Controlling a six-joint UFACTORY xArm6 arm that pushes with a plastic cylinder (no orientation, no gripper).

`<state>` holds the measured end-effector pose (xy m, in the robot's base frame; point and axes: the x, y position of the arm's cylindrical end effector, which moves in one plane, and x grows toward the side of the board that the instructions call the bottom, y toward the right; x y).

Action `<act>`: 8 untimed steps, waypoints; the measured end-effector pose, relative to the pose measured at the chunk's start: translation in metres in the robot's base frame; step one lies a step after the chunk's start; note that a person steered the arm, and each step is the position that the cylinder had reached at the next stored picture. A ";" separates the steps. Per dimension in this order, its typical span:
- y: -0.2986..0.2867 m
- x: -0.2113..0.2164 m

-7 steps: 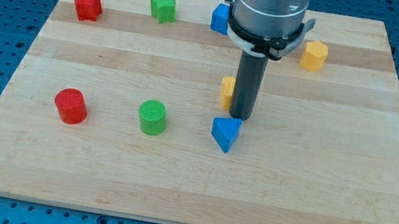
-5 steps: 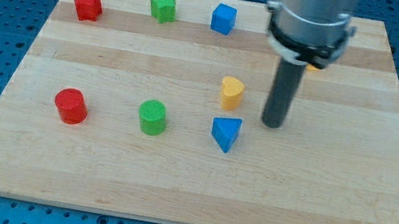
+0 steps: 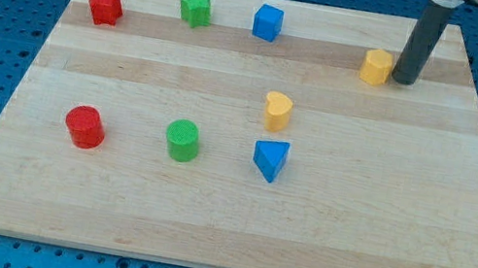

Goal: Slide the yellow hexagon above the yellow heart

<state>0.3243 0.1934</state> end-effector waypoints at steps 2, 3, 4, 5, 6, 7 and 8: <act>-0.042 -0.017; -0.081 -0.009; -0.105 0.009; -0.117 0.021; -0.117 -0.002; -0.141 0.002; -0.159 0.004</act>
<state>0.3285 0.0345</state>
